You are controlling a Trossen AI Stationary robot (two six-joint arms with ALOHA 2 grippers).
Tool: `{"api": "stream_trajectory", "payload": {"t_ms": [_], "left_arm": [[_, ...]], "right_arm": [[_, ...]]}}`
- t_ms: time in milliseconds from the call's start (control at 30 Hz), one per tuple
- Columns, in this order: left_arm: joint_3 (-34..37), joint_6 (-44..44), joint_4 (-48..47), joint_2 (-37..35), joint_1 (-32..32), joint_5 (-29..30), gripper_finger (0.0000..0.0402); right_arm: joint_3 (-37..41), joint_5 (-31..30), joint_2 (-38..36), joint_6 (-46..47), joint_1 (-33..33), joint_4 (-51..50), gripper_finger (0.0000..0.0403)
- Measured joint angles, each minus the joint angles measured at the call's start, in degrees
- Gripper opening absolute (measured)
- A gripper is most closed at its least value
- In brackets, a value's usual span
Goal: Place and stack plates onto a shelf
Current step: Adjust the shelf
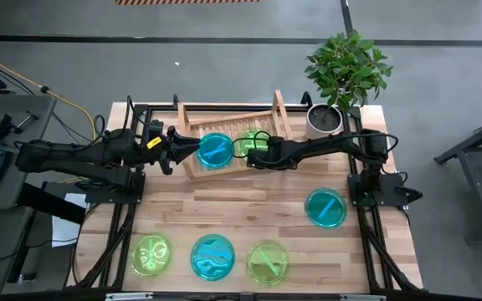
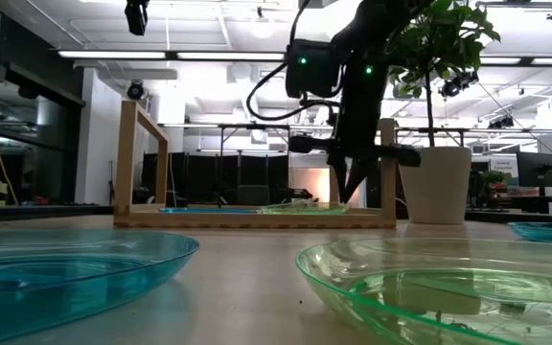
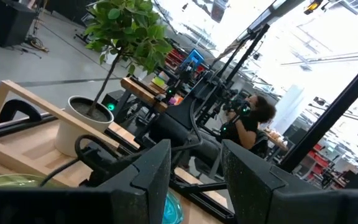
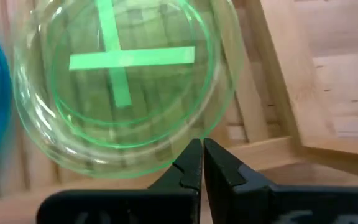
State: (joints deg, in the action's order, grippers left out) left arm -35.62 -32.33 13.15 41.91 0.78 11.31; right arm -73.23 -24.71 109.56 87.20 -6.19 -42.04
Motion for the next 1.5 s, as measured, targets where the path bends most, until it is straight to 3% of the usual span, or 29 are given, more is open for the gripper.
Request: {"api": "stream_trajectory", "payload": {"t_ms": [200,500,933,1133,1333,1500], "left_arm": [[0.00,0.00,0.01,-0.02,0.00,0.00,0.0131],[0.00,0.00,-0.01,-0.02,0.00,-0.17,0.0131],[0.00,-0.31,-0.01,-0.02,0.00,-0.22,0.0131],[0.00,-0.52,-0.02,-0.02,0.00,-0.22,0.0131],[0.00,-0.48,-0.07,-0.02,0.00,-0.22,0.0131],[0.00,-0.46,-0.09,-0.02,0.00,-0.23,0.0131]], "right_arm": [[0.00,-4.02,0.42,9.87,1.43,-3.27,0.0000],[0.00,-4.88,0.41,16.31,2.98,-5.13,0.0000],[0.00,-3.76,0.44,21.35,0.26,-1.92,0.0000],[0.00,-7.37,-0.38,28.10,3.20,-2.89,0.0000],[0.00,-7.19,-0.27,36.47,6.74,-7.97,0.0000],[0.02,-7.70,0.11,37.25,5.93,-7.07,0.0000]]}}
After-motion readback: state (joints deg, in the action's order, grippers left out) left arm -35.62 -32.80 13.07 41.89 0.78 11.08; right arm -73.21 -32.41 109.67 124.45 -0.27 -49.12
